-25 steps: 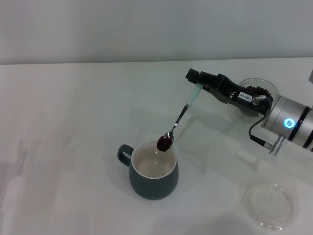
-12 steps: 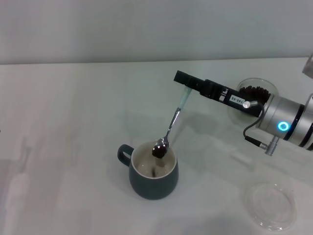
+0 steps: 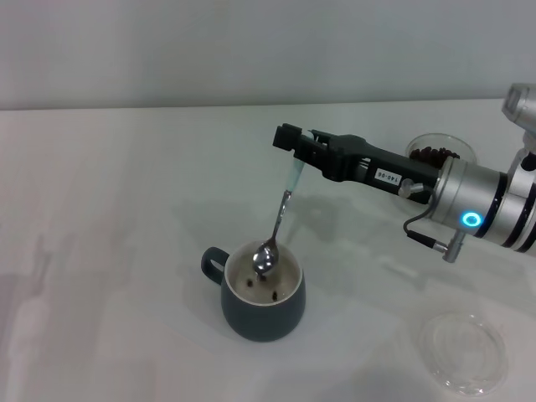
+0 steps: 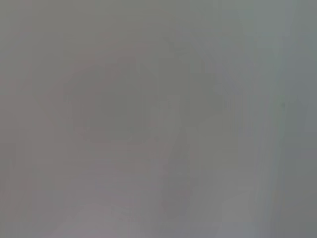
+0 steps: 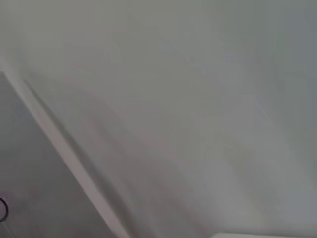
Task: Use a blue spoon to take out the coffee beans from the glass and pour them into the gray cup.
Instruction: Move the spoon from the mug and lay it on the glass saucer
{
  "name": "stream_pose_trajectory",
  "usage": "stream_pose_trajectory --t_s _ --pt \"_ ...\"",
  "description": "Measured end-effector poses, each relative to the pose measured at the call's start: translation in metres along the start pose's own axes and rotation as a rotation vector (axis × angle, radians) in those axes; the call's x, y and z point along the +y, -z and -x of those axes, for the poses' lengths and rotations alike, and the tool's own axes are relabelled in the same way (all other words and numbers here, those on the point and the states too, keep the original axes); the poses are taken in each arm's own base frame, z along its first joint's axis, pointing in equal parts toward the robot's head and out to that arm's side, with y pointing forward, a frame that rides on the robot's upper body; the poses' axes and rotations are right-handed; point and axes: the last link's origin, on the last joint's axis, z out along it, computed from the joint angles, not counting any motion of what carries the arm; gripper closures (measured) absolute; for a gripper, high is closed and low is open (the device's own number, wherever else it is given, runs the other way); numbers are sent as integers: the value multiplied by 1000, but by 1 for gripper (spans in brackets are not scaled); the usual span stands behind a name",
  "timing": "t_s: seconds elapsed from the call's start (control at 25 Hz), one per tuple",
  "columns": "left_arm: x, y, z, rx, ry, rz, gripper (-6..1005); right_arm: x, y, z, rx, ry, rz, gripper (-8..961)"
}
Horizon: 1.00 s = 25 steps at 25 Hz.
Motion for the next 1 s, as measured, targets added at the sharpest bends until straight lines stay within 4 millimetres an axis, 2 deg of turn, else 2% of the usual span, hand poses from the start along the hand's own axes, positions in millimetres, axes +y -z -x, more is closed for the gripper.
stream_pose_trajectory --t_s 0.28,0.44,0.72,0.88,1.0 --pt "-1 1 0 0 0 -2 268 8 10 8 -62 31 36 679" --pt "-1 1 0 2 -1 -2 268 7 28 19 -110 32 45 677" --pt "-1 1 0 2 -3 -2 268 -11 97 47 -109 -12 -12 674" --pt "-2 1 -1 4 -4 -6 268 -21 135 44 -2 -52 -88 672" --pt "-4 0 -1 6 -6 -12 268 -29 156 39 47 -95 -154 671"
